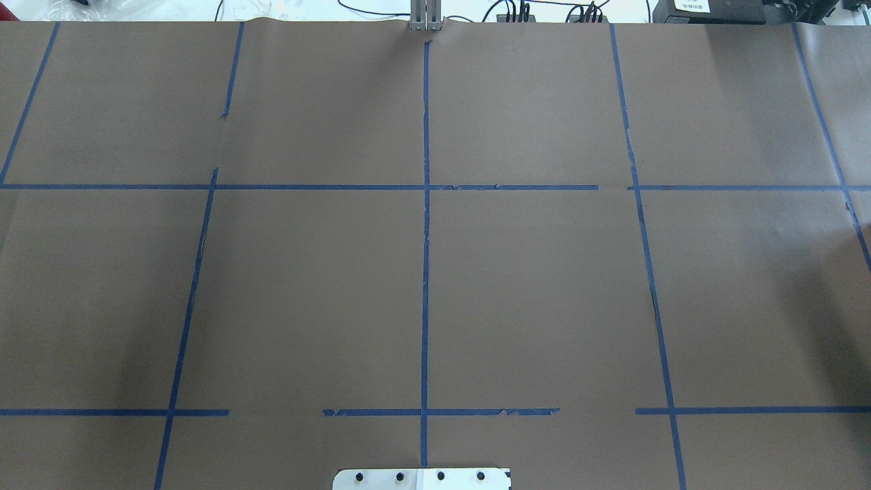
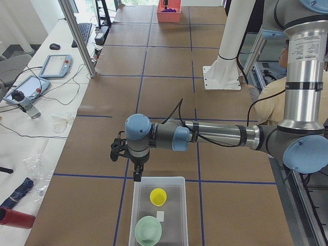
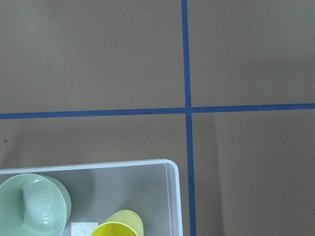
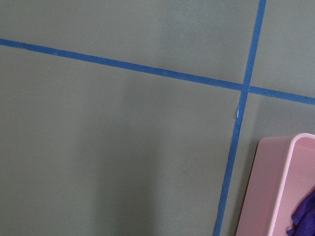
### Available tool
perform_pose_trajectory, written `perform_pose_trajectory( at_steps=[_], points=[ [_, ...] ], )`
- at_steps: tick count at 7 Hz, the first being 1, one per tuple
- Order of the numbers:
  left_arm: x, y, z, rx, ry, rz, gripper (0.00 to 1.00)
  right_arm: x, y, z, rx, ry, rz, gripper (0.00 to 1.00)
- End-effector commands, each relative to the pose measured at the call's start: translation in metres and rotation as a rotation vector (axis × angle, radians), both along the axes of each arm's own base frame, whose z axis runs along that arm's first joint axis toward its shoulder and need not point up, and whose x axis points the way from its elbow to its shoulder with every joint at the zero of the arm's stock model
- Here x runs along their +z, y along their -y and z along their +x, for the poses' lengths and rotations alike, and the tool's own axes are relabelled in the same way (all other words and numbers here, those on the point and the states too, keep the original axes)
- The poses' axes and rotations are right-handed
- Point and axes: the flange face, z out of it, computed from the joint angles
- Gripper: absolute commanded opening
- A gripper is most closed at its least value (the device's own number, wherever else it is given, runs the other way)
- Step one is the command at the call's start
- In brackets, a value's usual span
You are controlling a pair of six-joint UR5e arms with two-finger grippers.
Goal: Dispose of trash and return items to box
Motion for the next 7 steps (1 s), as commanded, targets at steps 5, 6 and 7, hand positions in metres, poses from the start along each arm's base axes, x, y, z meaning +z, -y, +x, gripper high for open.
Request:
perform_pose_trajectory(
  at_steps=[5, 6, 7],
  points=[
    [0.0018, -0.0018, 0.0032, 0.007, -0.001, -0.005, 1.00, 0.0001, -0.0056, -0.0028, -0.010, 0.051, -0.014, 1.00],
    [0.0002, 0.0001, 0.0061, 0.014, -0.001, 0.001, 1.00, 0.0008, -0.0042, -0.0030, -0.010, 0.050, -0.012, 1.00],
    [-0.0015, 0.0015, 0.0054, 0.012, -0.001, 0.006, 1.00, -0.0018, -0.0060, -0.0027, -0.010, 0.051, -0.008, 1.00]
  ],
)
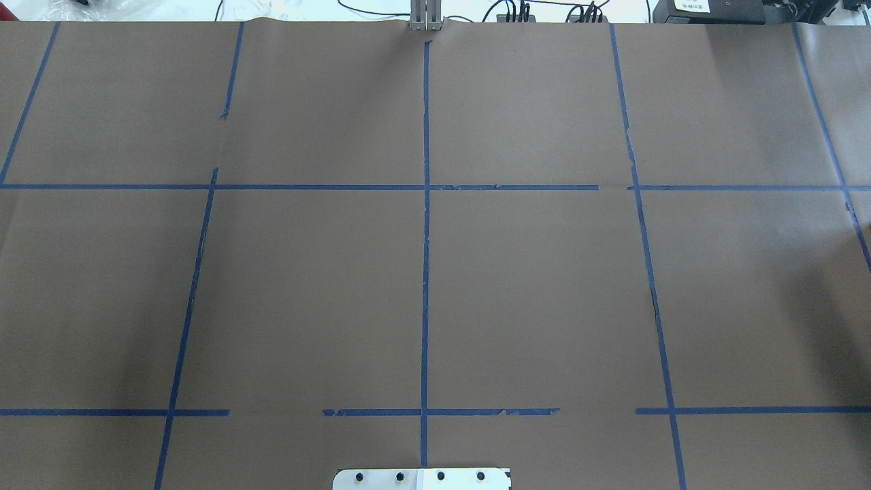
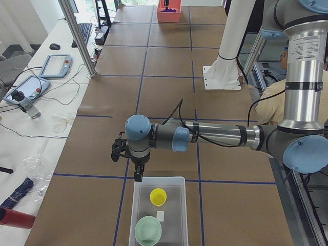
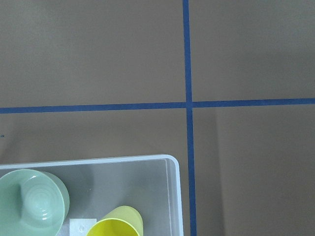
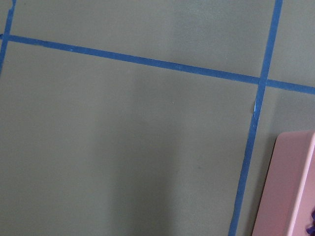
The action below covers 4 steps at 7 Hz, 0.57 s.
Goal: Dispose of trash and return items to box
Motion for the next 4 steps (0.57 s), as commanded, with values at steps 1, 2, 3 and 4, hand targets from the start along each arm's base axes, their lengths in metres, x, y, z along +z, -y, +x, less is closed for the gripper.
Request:
perform_pose_trajectory(
  at_steps=[1, 2, 3, 4],
  points=[
    [-0.0063, 0.0027, 0.0012, 0.003, -0.001, 0.013, 1.00, -0.0003, -0.0052, 0.0007, 0.000, 0.001, -0.001, 1.00],
    [-0.0084, 0.0024, 0.0029, 0.004, -0.024, 0.011, 1.00, 0.0026, -0.0059, 0.0008, 0.000, 0.000, -0.007, 1.00],
    [-0.0093, 0.0012, 0.0055, 0.008, -0.062, 0.005, 1.00, 0.0022, -0.0084, 0.0019, 0.001, 0.000, -0.007, 1.00],
    [-0.0097, 0.0013, 0.0065, 0.010, -0.066, 0.007, 1.00, 0.0049, -0.0104, 0.0022, 0.001, -0.001, -0.013, 1.00]
  ],
)
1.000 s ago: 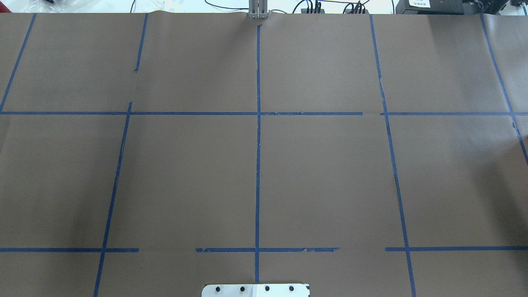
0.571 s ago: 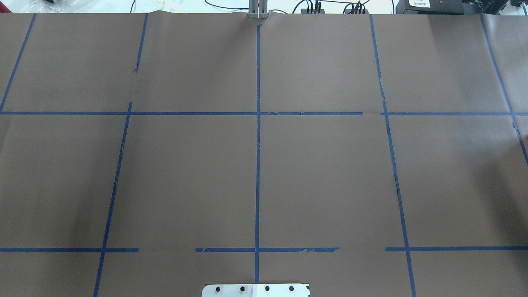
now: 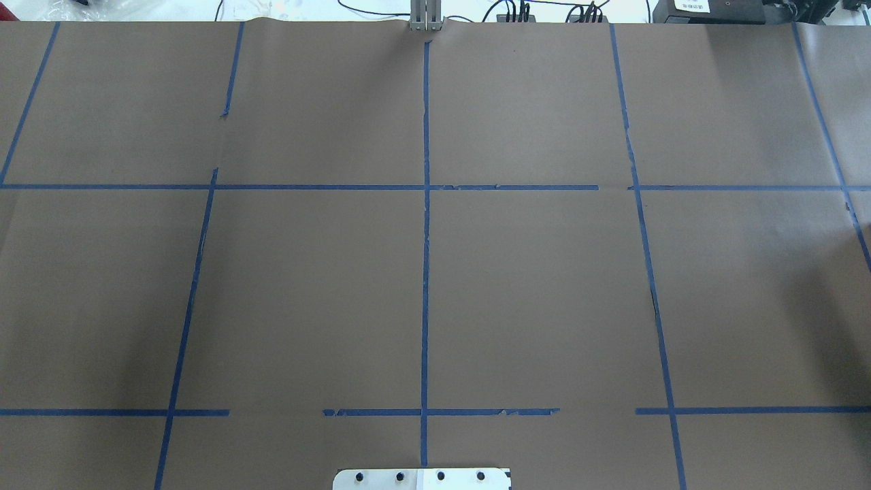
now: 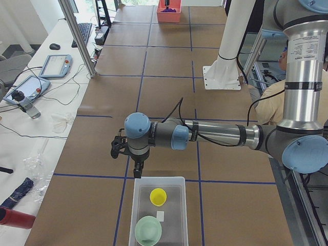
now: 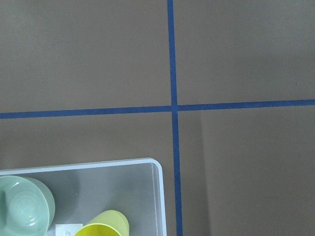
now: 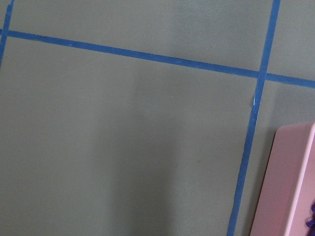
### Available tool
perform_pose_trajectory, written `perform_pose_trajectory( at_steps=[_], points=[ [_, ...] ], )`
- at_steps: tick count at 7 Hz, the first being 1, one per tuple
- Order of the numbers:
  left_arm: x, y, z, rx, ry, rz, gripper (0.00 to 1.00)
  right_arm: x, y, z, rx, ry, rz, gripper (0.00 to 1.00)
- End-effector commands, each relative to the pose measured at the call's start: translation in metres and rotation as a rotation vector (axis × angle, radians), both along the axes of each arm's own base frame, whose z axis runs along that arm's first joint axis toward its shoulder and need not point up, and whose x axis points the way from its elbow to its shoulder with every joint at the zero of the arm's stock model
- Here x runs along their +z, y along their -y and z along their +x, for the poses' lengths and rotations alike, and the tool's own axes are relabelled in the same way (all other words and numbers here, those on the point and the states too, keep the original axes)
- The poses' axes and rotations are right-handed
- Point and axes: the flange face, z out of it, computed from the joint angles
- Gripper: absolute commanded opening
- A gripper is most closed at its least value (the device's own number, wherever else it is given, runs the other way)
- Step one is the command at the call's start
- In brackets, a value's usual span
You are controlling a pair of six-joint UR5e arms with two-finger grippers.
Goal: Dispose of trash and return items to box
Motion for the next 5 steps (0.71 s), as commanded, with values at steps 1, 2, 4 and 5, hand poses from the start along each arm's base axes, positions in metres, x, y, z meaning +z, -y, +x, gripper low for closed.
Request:
perform_pose_trajectory(
  at_steps=[1, 2, 4, 5],
  points=[
    [-0.001, 0.000, 0.003, 0.006, -0.018, 0.002, 1.00, 0.002, -0.003, 0.001, 0.001, -0.001, -0.004, 1.00],
    [-0.002, 0.000, 0.003, 0.006, -0.018, 0.004, 1.00, -0.002, 0.000, 0.000, -0.001, 0.002, 0.003, 1.00],
    [-0.007, 0.001, 0.005, 0.011, -0.051, 0.013, 1.00, -0.007, -0.002, -0.001, -0.004, 0.015, 0.011, 1.00],
    [-0.014, 0.000, 0.011, 0.020, -0.133, 0.015, 1.00, -0.007, -0.003, -0.001, -0.006, 0.024, 0.008, 1.00]
  ],
)
